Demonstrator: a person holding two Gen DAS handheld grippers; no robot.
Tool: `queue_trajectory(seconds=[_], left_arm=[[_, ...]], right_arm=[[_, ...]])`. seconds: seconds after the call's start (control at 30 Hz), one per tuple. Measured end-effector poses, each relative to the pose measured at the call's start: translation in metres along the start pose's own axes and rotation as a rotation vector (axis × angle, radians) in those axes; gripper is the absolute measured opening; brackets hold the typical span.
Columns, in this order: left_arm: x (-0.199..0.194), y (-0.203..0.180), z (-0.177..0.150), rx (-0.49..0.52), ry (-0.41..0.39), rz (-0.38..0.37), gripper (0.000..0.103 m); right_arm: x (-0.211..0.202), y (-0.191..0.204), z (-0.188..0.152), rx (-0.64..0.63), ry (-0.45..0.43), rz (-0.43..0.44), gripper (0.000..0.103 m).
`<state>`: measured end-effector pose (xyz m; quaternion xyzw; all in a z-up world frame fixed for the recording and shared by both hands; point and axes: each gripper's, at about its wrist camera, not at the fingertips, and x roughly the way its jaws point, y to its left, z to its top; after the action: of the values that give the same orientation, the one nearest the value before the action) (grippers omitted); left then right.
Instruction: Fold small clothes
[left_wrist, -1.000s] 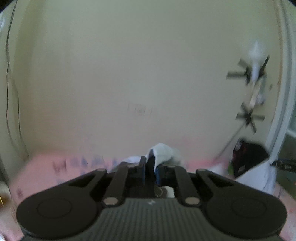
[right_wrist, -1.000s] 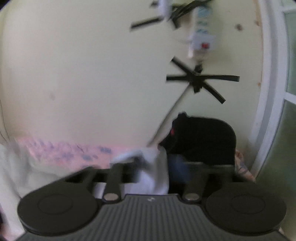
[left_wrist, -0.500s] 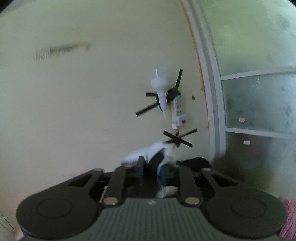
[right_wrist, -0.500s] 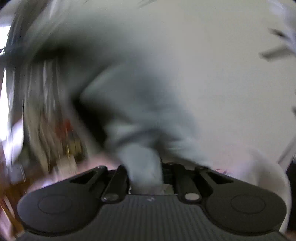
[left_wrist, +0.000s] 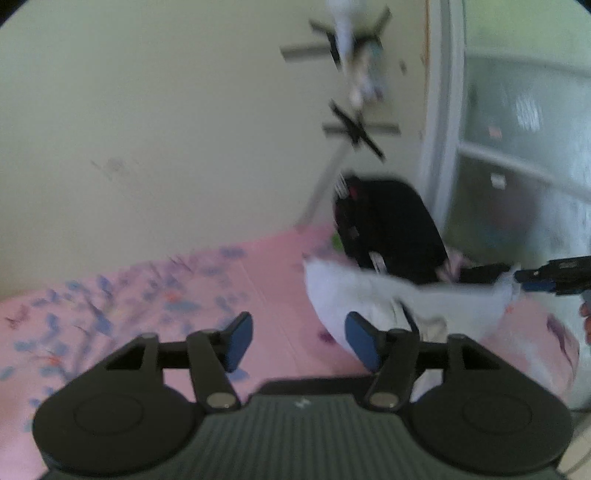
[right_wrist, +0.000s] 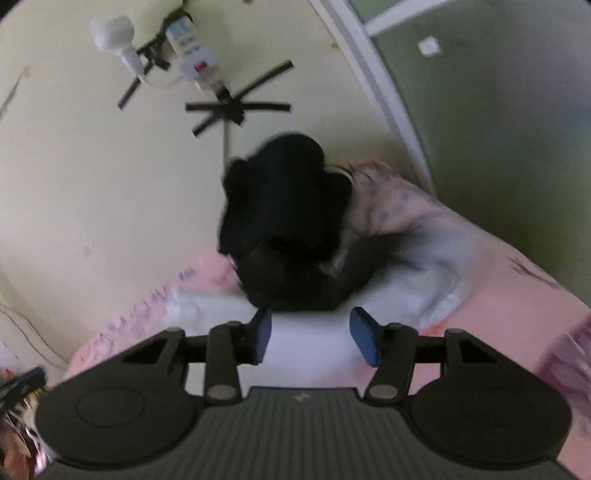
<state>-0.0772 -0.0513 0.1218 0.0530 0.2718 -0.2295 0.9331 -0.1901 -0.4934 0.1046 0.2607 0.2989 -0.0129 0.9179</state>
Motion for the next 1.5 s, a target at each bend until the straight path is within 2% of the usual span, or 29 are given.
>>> queue_trajectory(seconds=[0.07,0.1,0.13,0.2,0.23,0.27,0.3,0.33,0.37,0.4,0.43,0.47,0.53,0.6,0.67,0.73,0.77,0.8,0.83,0.87,0.9,0.97,1.03,1.1,1.17,1.23,1.27,1.37,1.5], left_arm=[[0.020,0.004,-0.007,-0.006,0.048,0.015,0.083],[0.030,0.008,-0.011,-0.028,0.081,-0.005,0.099],[0.040,0.015,-0.017,-0.069,0.119,-0.052,0.103],[0.053,0.027,-0.032,-0.173,0.199,-0.127,0.101],[0.058,0.032,-0.039,-0.213,0.224,-0.147,0.081],[0.060,0.035,-0.051,-0.250,0.257,-0.177,0.055],[0.062,0.038,-0.058,-0.275,0.294,-0.196,0.009],[0.061,0.042,-0.062,-0.314,0.312,-0.219,0.010],[0.057,0.045,-0.064,-0.354,0.294,-0.235,0.010],[0.041,0.051,-0.064,-0.363,0.254,-0.240,0.010],[0.024,0.055,-0.061,-0.357,0.209,-0.231,0.010],[0.004,0.061,-0.054,-0.349,0.158,-0.227,0.010],[-0.041,0.071,-0.036,-0.319,0.051,-0.185,0.010],[-0.093,0.080,-0.014,-0.276,-0.081,-0.122,0.010],[-0.147,0.083,0.001,-0.225,-0.204,-0.099,0.010],[-0.183,0.078,0.001,-0.152,-0.266,-0.073,0.012],[-0.198,0.074,-0.004,-0.111,-0.273,-0.053,0.016],[-0.208,0.069,-0.013,-0.080,-0.263,-0.027,0.021],[-0.213,0.067,-0.023,-0.063,-0.237,-0.014,0.040],[-0.215,0.066,-0.035,-0.047,-0.205,-0.011,0.052],[-0.217,0.065,-0.048,-0.032,-0.182,0.003,0.067],[-0.221,0.067,-0.066,-0.011,-0.152,0.066,0.068],[-0.222,0.081,-0.073,-0.059,-0.138,0.115,0.068],[-0.220,0.104,-0.070,-0.156,-0.148,0.118,0.068],[-0.215,0.118,-0.062,-0.199,-0.164,0.108,0.069],[-0.192,0.128,-0.053,-0.202,-0.168,0.102,0.081],[-0.182,0.131,-0.052,-0.201,-0.158,0.108,0.082],[-0.130,0.141,-0.053,-0.181,-0.086,0.136,0.082],[-0.055,0.146,-0.068,-0.172,0.028,0.145,0.083]], right_arm=[[-0.004,0.007,-0.002,-0.063,-0.008,0.012,0.054],[-0.007,0.016,-0.004,-0.107,-0.013,0.036,0.054],[-0.005,0.027,-0.010,-0.146,-0.014,0.065,0.055],[0.005,0.055,-0.019,-0.239,0.014,0.135,0.059],[0.016,0.070,-0.022,-0.301,0.040,0.164,0.061],[0.032,0.084,-0.022,-0.366,0.067,0.185,0.062],[0.047,0.097,-0.028,-0.433,0.099,0.205,0.065],[0.061,0.110,-0.036,-0.489,0.139,0.227,0.066],[0.080,0.116,-0.042,-0.540,0.193,0.246,0.066],[0.098,0.126,-0.051,-0.596,0.240,0.237,0.051],[0.108,0.135,-0.057,-0.641,0.249,0.205,0.019],[0.117,0.144,-0.056,-0.646,0.248,0.201,0.016],[0.113,0.163,-0.034,-0.559,0.171,0.265,0.006],[0.098,0.192,-0.005,-0.500,0.013,0.338,0.005],[0.081,0.210,0.020,-0.436,-0.116,0.397,0.005],[0.071,0.219,0.035,-0.381,-0.183,0.432,0.007],[0.071,0.223,0.036,-0.375,-0.181,0.435,0.007],[0.074,0.224,0.033,-0.381,-0.158,0.442,0.014],[0.079,0.221,0.028,-0.401,-0.112,0.462,0.043],[0.083,0.220,0.018,-0.416,-0.072,0.460,0.053],[0.087,0.214,0.006,-0.428,-0.049,0.443,0.073],[0.094,0.197,-0.011,-0.460,-0.031,0.391,0.072],[0.100,0.175,-0.017,-0.439,-0.001,0.338,0.072],[0.107,0.156,-0.018,-0.361,0.042,0.314,0.072],[0.111,0.141,-0.017,-0.302,0.058,0.292,0.072],[0.115,0.130,-0.012,-0.280,0.066,0.295,0.072],[0.115,0.132,-0.012,-0.278,0.070,0.292,0.072],[0.127,0.142,-0.010,-0.331,0.097,0.307,0.072],[0.143,0.169,-0.022,-0.441,0.145,0.360,0.072]])
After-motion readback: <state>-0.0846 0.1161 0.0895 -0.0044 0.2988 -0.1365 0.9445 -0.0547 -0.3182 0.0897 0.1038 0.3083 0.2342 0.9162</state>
